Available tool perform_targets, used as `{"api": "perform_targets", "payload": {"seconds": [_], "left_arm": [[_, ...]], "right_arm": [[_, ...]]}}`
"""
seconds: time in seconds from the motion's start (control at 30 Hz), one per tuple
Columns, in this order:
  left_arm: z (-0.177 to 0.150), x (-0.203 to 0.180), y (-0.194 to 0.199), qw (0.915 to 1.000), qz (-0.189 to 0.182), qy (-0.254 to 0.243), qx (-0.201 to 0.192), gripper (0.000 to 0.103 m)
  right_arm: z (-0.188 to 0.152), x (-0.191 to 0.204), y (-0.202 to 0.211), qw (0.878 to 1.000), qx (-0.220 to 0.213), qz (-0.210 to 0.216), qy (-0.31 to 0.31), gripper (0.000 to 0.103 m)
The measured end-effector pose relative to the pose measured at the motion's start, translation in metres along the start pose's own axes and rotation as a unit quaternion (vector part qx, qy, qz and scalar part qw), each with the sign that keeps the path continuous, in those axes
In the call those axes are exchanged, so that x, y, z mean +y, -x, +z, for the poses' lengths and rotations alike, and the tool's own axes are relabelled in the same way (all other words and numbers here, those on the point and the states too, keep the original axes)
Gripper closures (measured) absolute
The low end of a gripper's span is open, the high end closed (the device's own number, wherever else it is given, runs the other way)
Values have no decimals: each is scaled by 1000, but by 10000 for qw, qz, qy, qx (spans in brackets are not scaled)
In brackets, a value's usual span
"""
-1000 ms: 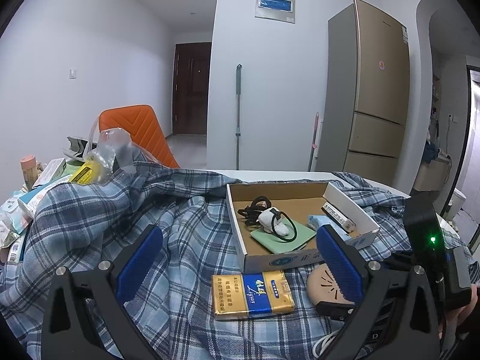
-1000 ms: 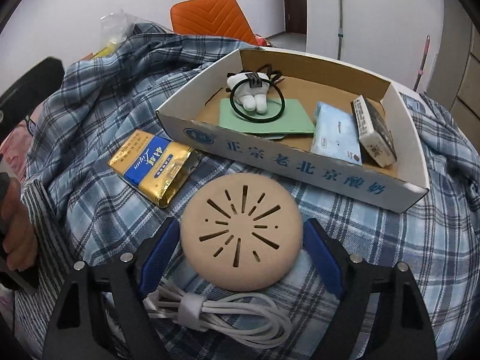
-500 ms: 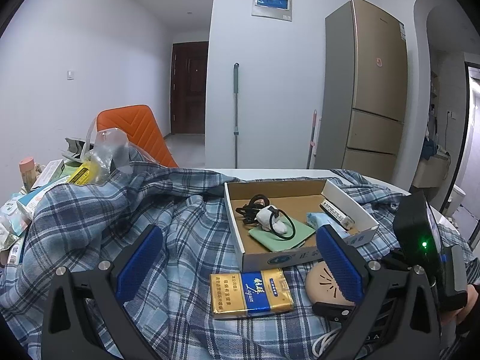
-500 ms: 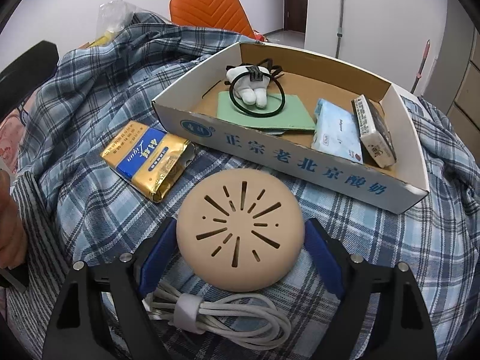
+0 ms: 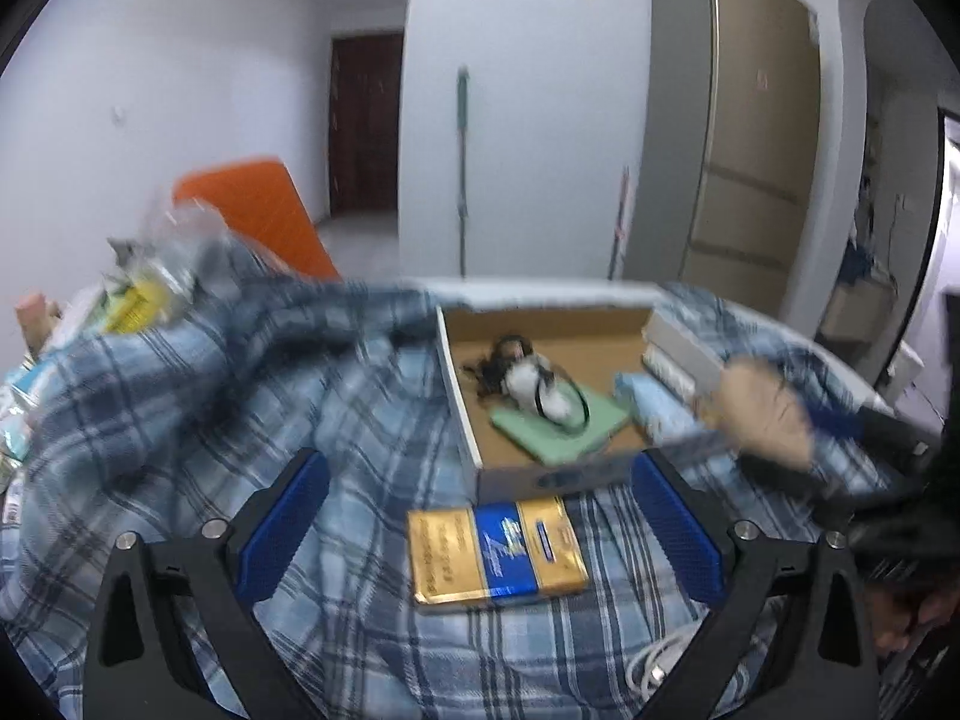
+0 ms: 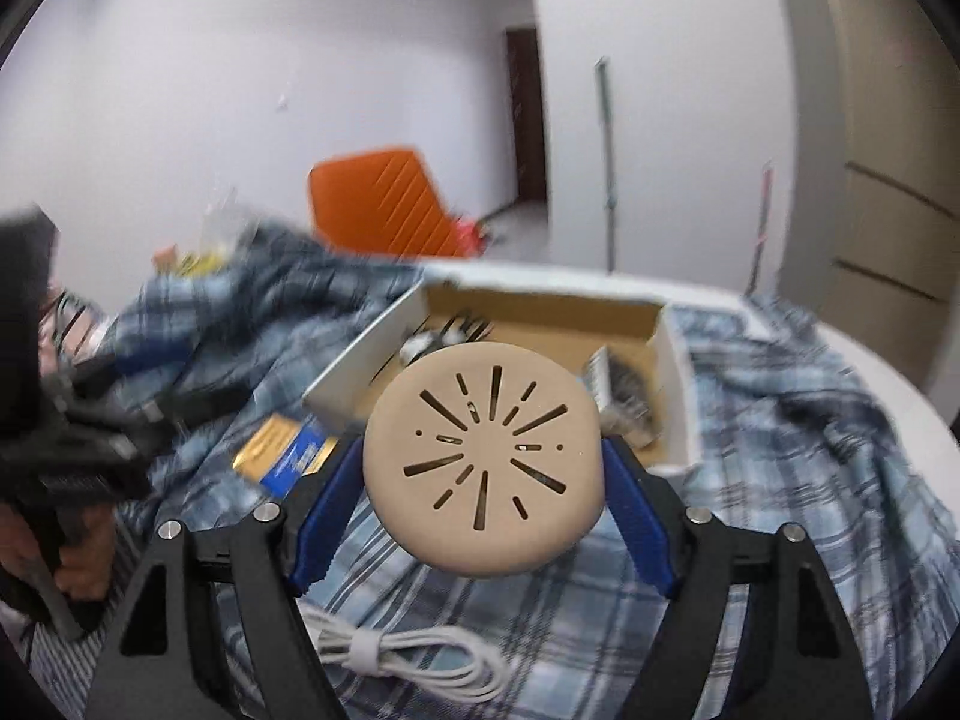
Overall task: Organize soft objects
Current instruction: 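Grasp the beige round pad with the right gripper while the left gripper grasps the gold Liqun pack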
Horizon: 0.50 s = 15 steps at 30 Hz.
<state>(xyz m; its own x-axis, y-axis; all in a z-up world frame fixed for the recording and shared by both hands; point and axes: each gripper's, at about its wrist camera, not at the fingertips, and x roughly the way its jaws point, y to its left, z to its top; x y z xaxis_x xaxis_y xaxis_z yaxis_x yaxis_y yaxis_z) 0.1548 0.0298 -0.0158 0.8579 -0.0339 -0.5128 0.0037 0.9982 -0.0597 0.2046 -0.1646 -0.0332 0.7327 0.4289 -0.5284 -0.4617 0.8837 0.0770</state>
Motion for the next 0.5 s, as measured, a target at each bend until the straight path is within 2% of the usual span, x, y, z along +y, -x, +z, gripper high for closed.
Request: {"api": "perform_targets", "payload": {"seconds": [0.1,0.2,0.23,0.33,0.43,0.5], "left_arm": [[-2,-5,-21,9978,-64,-57,654,4],[-5,-8,-40,9935,4,-83,1139,4],[-5,-9,-45,9920,17,-89,1257,8],[-6,-9,-68,9829,88,-100,1835,10],[-12,-8,-87,9732,-19,61,2301,10],[-16,-8,-91,9706,-62,102,2405,10]], "right_arm": [[3,-3,1,9999,-24,-110,-84,26],[2,-3,-5,9998,150,-107,-73,26],[2,-2,-7,9998,187,-102,-50,26],[0,1,-9,9997,217,-102,34,26],[-1,2,-7,9997,200,-81,83,26],[-2,3,-7,9996,229,-88,113,26]]}}
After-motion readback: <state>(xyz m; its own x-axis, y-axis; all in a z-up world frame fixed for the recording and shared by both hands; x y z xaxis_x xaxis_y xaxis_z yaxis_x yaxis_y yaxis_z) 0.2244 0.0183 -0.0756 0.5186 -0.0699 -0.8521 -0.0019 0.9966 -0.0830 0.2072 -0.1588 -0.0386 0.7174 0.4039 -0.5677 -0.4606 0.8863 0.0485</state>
